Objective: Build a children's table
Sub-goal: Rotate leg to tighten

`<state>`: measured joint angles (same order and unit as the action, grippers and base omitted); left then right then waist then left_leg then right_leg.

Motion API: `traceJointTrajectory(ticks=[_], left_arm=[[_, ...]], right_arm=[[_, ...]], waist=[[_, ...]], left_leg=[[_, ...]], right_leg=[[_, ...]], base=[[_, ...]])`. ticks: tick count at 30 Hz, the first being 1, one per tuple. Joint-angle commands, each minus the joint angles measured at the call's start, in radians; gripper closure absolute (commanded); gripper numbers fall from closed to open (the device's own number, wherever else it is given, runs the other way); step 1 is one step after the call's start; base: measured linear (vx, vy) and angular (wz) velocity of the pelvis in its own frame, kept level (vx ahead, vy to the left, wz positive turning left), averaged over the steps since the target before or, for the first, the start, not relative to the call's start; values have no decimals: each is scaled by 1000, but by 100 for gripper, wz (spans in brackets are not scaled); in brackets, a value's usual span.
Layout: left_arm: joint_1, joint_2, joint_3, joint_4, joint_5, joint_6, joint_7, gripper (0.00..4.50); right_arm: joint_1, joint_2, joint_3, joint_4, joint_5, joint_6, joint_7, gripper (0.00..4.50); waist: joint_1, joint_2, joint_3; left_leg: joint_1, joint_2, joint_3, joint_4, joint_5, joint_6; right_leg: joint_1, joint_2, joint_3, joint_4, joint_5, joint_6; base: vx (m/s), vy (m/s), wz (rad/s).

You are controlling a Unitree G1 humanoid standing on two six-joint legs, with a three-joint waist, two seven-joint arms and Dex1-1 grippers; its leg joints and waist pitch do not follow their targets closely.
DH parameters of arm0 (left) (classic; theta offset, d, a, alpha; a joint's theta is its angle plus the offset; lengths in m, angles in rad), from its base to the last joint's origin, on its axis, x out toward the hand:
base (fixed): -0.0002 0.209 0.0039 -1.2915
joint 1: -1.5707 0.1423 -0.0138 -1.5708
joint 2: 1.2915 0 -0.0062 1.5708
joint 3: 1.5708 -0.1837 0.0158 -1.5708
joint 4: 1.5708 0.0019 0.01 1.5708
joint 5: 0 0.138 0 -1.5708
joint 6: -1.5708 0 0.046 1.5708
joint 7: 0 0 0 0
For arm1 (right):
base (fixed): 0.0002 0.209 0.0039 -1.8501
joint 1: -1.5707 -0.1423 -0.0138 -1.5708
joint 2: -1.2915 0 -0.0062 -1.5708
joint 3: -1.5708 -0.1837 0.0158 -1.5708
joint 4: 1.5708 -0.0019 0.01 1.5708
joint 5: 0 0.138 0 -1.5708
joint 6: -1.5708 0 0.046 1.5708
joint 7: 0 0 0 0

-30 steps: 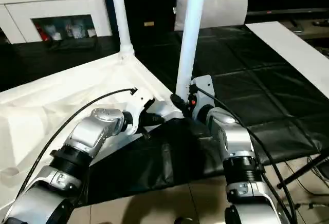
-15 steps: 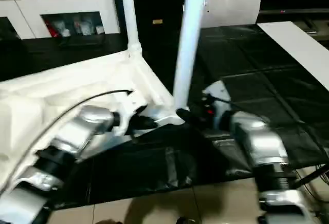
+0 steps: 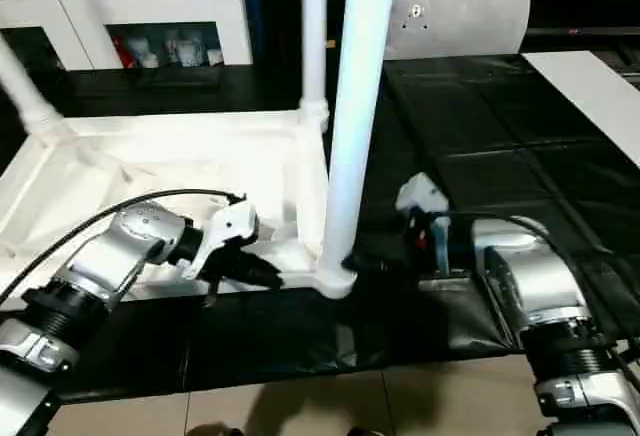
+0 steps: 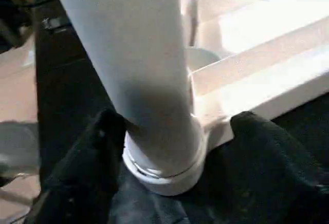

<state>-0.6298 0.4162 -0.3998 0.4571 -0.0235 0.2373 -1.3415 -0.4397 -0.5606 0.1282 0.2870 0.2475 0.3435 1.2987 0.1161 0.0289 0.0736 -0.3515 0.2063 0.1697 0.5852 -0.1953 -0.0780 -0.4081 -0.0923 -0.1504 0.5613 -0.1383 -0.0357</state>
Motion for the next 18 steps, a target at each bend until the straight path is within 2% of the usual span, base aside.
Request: traceJointTrajectory(ticks=[1,3,5,9,10,18], left_arm=[[-25,-7,-33,-13,-8,-21,-69,450],[-26,-7,-33,-11,-8,-24,-73,450],[-29,-13,-33,-7,-13,-30,-79,450],[-30,-18,-34,-5,-16,-34,-84,450],[-30,-20,-34,-5,-17,-35,-84,450],[-15,-24,-30,-14,-22,-30,-86,450]], right_arm=[[2,-4,11,-8,18,-8,22,134],[1,-2,13,-5,19,-9,30,138],[-9,12,23,18,15,-21,39,171],[-23,25,33,43,3,-46,45,192],[-27,28,36,50,3,-47,46,215],[-29,41,50,51,18,-36,72,253]], waist=[[-3,-12,-70],[-3,-12,-70],[-5,-15,-70],[-4,-14,-70],[-5,-20,-68],[-6,-19,-66]], left_leg=[[1,31,-2,-64,-151,90],[2,32,-2,-64,-146,92],[1,31,-2,-64,-145,92],[1,31,-2,-64,-147,89],[0,30,-2,-64,-146,90],[1,29,-2,-64,-150,90]], right_leg=[[65,-67,64,-59,-333,-160],[64,-66,64,-59,-333,-159],[64,-66,64,-59,-338,-157],[63,-67,63,-60,-349,-154],[63,-66,63,-61,-354,-152],[63,-66,63,-65,-386,-134]], base=[[0,0,0],[0,0,0],[0,0,0],[0,0,0],[0,0,0],[0,0,0]])
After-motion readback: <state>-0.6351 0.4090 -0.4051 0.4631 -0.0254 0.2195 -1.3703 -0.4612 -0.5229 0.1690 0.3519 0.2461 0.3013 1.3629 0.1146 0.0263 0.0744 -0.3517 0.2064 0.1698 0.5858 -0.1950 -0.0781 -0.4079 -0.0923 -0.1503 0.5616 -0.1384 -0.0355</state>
